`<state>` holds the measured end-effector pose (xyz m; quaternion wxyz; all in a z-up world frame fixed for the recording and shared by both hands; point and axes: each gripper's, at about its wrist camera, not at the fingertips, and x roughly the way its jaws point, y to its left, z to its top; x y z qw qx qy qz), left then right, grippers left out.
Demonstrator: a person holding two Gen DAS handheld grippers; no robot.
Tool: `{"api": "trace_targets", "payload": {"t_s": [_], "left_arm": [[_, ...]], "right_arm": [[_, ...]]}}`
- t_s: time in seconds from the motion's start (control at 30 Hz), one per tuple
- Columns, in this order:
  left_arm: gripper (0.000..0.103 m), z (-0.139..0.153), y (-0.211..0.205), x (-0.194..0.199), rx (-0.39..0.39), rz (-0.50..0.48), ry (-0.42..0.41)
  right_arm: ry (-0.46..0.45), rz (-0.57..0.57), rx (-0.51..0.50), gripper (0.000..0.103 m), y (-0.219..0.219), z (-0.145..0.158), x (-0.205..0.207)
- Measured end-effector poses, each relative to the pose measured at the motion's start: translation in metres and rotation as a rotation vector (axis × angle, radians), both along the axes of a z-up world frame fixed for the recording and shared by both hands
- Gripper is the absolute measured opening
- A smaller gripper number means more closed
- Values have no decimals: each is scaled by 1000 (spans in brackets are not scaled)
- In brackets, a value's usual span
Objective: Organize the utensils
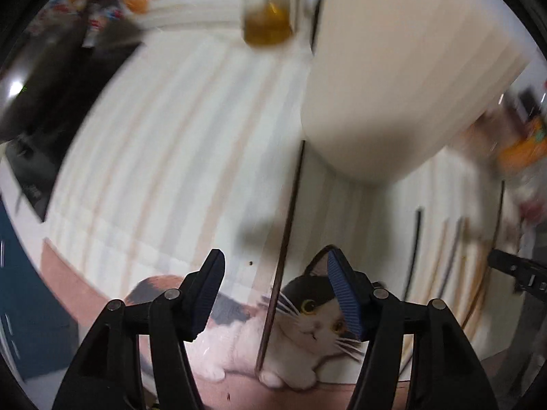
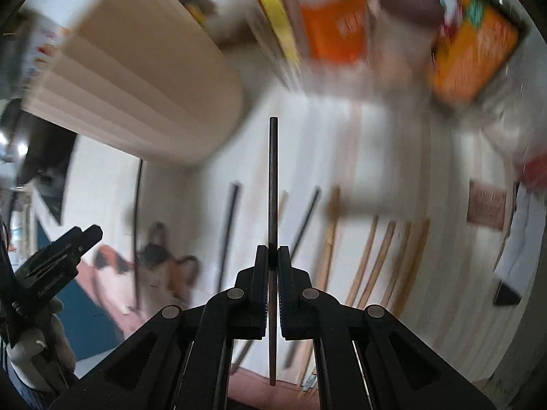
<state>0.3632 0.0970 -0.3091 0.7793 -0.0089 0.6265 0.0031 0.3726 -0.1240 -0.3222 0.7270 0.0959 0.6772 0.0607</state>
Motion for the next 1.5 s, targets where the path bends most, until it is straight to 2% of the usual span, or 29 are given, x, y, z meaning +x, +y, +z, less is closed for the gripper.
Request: {"api": "trace_targets", "payload": {"t_s": [0.17,0.2,0.23,0.27,0.33,0.37,0.43,0.6,0.93,1.07,1.27,1.5], "left_arm": [[60,-48,-12,26,75,-89,72],[63,-56,-14,31,86,-104,92],[58,-54,-14,34,76,-108,63],[58,-54,-15,38,77,-120,64],[31,-51,-14,44,17,-136,67],[4,-48,-16,45,27,-140,61],[3,-46,-19,44,37,-149,66],[3,-31,-10,27,11,-75,41],[3,51,10,-35,-81,96,-122],[3,80,12,-54,-93,122,-202],[3,119,11,-56,-81,124,-328],[2,161,12,-59,-68,127,-430]], "right_arm": [[66,-52,-36,5,-3,-34,-5],[71,-57,-41,5,-3,-37,-5],[75,-62,-45,5,-3,-41,-6],[79,-65,-51,5,0,-41,-8],[87,-73,-55,5,1,-45,-8],[91,-76,-55,5,2,-46,-10],[89,-78,-59,5,4,-46,-12],[59,-68,-56,5,12,-35,-19],[-46,-45,-16,5,14,12,-27],[-91,-52,12,5,6,35,-25],[-181,-26,12,5,5,72,-22],[-286,-8,31,5,6,114,-18]]}}
